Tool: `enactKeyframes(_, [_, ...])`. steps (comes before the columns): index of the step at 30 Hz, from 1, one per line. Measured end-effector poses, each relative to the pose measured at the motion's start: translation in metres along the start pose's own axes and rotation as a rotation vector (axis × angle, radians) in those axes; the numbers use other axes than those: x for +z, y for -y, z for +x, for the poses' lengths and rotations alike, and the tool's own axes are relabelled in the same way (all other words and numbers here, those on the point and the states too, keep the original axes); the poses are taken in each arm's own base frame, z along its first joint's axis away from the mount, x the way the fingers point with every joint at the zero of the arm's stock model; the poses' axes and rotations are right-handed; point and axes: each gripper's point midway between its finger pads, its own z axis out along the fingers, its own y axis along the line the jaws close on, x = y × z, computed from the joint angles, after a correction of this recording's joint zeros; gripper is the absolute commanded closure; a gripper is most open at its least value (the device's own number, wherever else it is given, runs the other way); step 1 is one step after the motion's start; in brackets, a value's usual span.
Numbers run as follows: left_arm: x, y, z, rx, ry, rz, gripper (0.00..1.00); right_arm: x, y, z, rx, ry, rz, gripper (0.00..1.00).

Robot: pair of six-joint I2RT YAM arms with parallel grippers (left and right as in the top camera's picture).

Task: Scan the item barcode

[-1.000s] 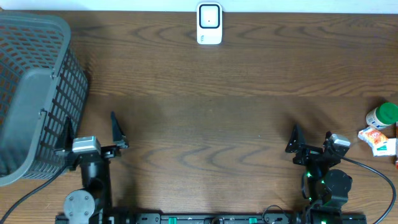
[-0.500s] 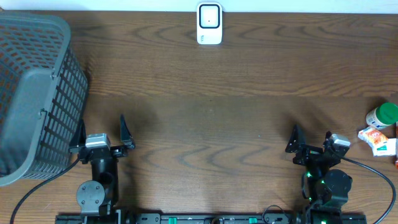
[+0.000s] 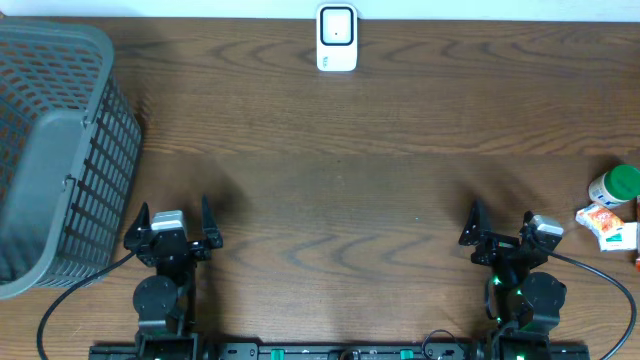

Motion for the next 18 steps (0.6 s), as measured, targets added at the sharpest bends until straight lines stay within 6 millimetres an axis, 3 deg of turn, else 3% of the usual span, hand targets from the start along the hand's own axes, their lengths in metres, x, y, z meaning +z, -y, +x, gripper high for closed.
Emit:
enactKeyframes(6, [-0.001, 0.001, 0.020, 0.010, -0.085, 0.005, 0.03, 0.000, 0.000, 0.000, 0.000, 0.000, 0.000, 0.01])
enactKeyframes(9, [-0.001, 0.001, 0.021, 0.010, -0.090, 0.008, 0.03, -0.001, -0.001, -0.005, -0.001, 0.021, -0.006, 0.01])
enactKeyframes(13, [-0.001, 0.001, 0.021, 0.011, -0.092, 0.008, 0.03, -0.008, -0.008, -0.028, -0.004, 0.123, -0.035, 0.01])
enactKeyframes(18, [-0.001, 0.001, 0.021, 0.011, -0.092, 0.008, 0.03, -0.008, -0.007, -0.024, -0.004, 0.107, -0.031, 0.01])
